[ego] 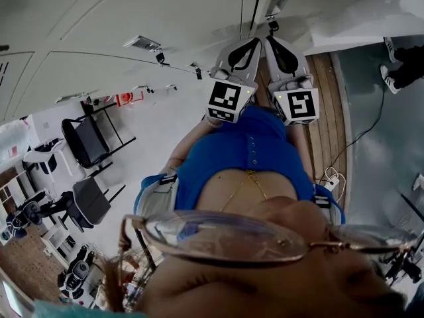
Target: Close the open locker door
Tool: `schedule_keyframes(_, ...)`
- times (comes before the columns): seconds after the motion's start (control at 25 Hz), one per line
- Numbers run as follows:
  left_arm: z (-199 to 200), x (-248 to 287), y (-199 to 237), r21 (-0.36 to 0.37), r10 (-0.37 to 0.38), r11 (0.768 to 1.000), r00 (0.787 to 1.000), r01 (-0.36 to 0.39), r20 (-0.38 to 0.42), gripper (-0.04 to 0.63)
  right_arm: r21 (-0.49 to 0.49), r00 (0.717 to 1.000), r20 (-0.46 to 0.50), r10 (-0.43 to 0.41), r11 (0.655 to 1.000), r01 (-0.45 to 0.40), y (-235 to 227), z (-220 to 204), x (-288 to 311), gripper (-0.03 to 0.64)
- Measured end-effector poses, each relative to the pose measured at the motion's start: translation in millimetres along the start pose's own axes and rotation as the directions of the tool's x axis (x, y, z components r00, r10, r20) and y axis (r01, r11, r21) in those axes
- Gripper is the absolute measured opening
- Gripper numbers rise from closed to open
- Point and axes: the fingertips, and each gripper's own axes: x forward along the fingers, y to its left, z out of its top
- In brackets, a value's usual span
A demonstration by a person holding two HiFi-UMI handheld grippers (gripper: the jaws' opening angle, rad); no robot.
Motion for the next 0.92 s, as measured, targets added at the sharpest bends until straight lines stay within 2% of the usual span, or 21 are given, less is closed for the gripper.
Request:
schedule_keyframes(0.72,1,1,9,-0.027,0.04,0.999,0.999,-0.039,0.022,-0.002,-0.011,1.0,-0.009,0.013,1.0,-0.013,-1,-5,4,0.002)
schedule_keyframes(0.92,-5,4,13,-0.023,0.056,0.998,0.998,-0.056,-0.005,-0.002,-0.016,1.0,-0.022,0.011,1.0,-0.011,-7,-8,6,0.002)
